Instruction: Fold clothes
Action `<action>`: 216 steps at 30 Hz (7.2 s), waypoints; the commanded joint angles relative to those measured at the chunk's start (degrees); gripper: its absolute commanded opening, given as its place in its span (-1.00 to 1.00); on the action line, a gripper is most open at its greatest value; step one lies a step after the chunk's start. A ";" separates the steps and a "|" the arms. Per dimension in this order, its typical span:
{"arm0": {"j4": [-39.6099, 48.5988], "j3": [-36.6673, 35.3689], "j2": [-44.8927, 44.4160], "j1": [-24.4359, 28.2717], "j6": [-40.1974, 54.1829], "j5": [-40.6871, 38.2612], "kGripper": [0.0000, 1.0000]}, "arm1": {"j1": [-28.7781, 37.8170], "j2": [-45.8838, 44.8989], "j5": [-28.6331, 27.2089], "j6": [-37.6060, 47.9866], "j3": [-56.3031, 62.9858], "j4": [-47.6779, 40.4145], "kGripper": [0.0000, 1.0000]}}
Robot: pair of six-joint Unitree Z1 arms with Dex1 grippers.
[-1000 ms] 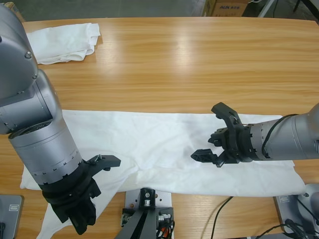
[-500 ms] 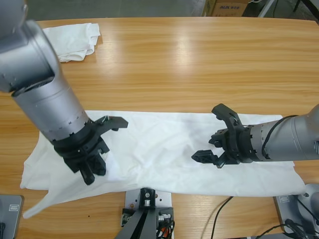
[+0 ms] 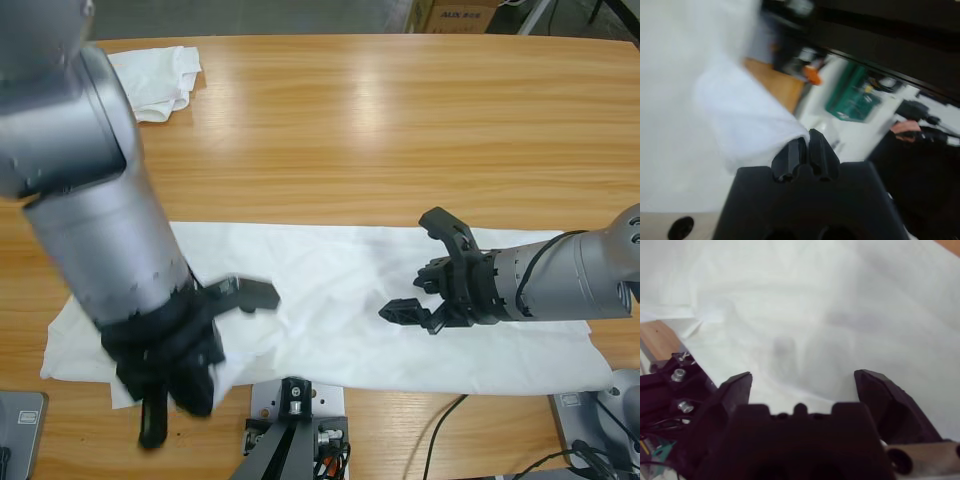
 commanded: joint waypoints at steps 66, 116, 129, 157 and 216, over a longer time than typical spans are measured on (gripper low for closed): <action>-33.41 28.29 -18.77 -29.56 15.49 35.44 0.92 | -0.48 3.83 0.88 1.79 3.54 -5.10 0.69; -19.82 17.53 -22.97 -23.18 3.24 36.78 -1.00 | -0.50 8.46 2.11 2.05 4.64 -9.99 0.69; -12.58 14.53 -16.11 -9.19 4.10 31.58 -1.00 | -0.48 9.11 2.11 2.22 5.65 -12.24 0.69; -2.86 1.80 -7.36 -2.76 12.82 33.60 -1.00 | -0.32 -11.05 -21.69 4.11 -14.57 32.76 1.00; -4.34 -11.88 9.82 4.24 30.78 35.16 0.18 | -0.28 -2.02 -23.68 29.14 -17.06 44.47 1.00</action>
